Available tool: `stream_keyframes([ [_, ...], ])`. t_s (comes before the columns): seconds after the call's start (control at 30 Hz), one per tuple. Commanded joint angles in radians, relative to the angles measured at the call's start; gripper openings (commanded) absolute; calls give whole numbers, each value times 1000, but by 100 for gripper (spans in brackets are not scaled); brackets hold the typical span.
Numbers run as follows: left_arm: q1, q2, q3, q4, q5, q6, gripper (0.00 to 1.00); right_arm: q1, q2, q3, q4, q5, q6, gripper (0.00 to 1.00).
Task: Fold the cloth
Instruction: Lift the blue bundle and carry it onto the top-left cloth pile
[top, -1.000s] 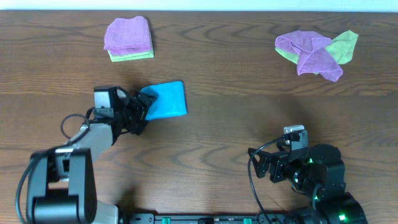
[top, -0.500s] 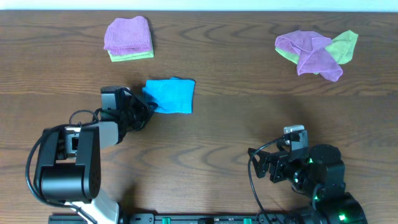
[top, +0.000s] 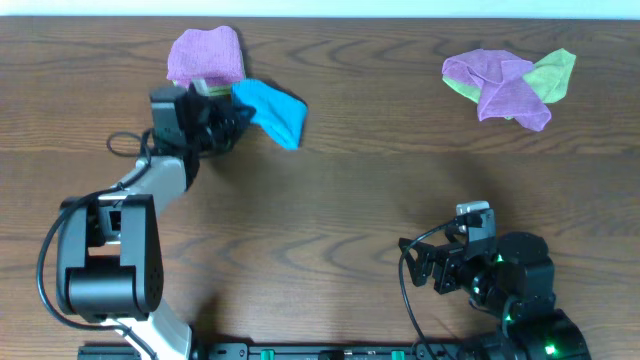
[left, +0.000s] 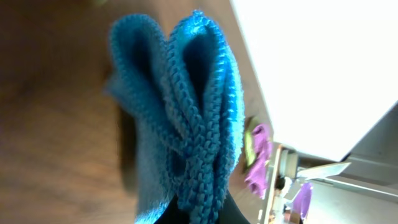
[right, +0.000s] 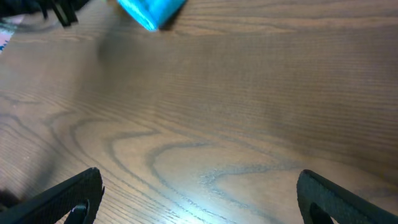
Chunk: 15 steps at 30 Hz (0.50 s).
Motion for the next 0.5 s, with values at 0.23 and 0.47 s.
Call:
stream_keyframes([
  [0.23, -2, 4, 261, -117, -70, -1, 6, -6, -5, -4, -1, 4, 12, 99],
  [0.47, 0, 5, 386, -185, -219, 55, 6, -6, -5, -4, 0, 4, 12, 99],
])
